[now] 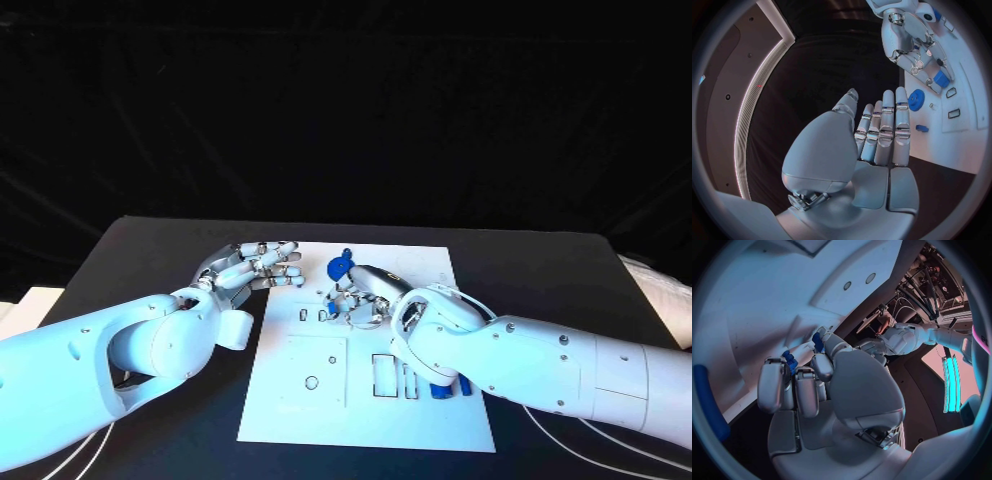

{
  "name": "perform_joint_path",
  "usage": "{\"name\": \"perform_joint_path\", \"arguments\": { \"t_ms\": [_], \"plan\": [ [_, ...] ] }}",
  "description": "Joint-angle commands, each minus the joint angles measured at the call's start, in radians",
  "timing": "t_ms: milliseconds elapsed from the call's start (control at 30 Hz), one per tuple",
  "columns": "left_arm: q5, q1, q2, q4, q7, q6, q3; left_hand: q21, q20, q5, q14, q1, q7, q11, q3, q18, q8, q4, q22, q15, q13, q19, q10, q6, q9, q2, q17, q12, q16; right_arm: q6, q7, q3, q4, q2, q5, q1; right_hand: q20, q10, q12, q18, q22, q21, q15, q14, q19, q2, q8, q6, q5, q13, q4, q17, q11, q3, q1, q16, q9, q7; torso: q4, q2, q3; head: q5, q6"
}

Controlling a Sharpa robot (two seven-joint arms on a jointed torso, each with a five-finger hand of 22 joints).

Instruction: Assemble the parts on the task board

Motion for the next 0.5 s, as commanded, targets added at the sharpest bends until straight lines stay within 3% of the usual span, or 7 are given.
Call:
{"name": "perform_joint_path", "arguments": {
  "t_ms": [33,500],
  "plan": [
    [-0.002,0.001,0.001,0.007,0.009,0.021,0.001,-0.004,0.001,-0.003,-0.004,0.002,0.0,-0.002,0.001,0.008,-0.006,-0.006,0.0,0.003,-0.001,0.004,-0.007,-0.007,0.0,0.011,0.002,-0.002,-0.004,0.039,-0.057,-0.001,-0.004,0.008,-0.071,-0.005,-0.005,-0.005,-0.002,-0.017,0.001,0.001,-0.008,0.086,0.0,0.003,0.004,0.008,0.0,0.002,-0.002,0.18,-0.004,0.003,-0.013,0.0,0.002,0.0,0.0001,-0.001,0.0004,-0.006,-0.006],
    [-0.002,0.001,-0.002,0.017,0.003,0.021,0.001,-0.006,0.0,-0.002,-0.005,0.009,0.0,-0.001,0.01,0.008,-0.007,-0.013,0.0,0.003,-0.001,0.004,-0.009,-0.007,0.0,0.02,0.006,-0.002,-0.005,0.085,-0.089,-0.001,-0.009,0.006,-0.104,-0.009,-0.005,-0.017,-0.028,-0.017,0.001,0.001,-0.008,0.085,0.002,-0.012,0.0,0.004,0.002,-0.019,-0.004,0.178,-0.003,0.001,-0.031,-0.001,0.0,0.001,-0.0009,0.0,0.0009,-0.001,-0.02]
  ]
}}
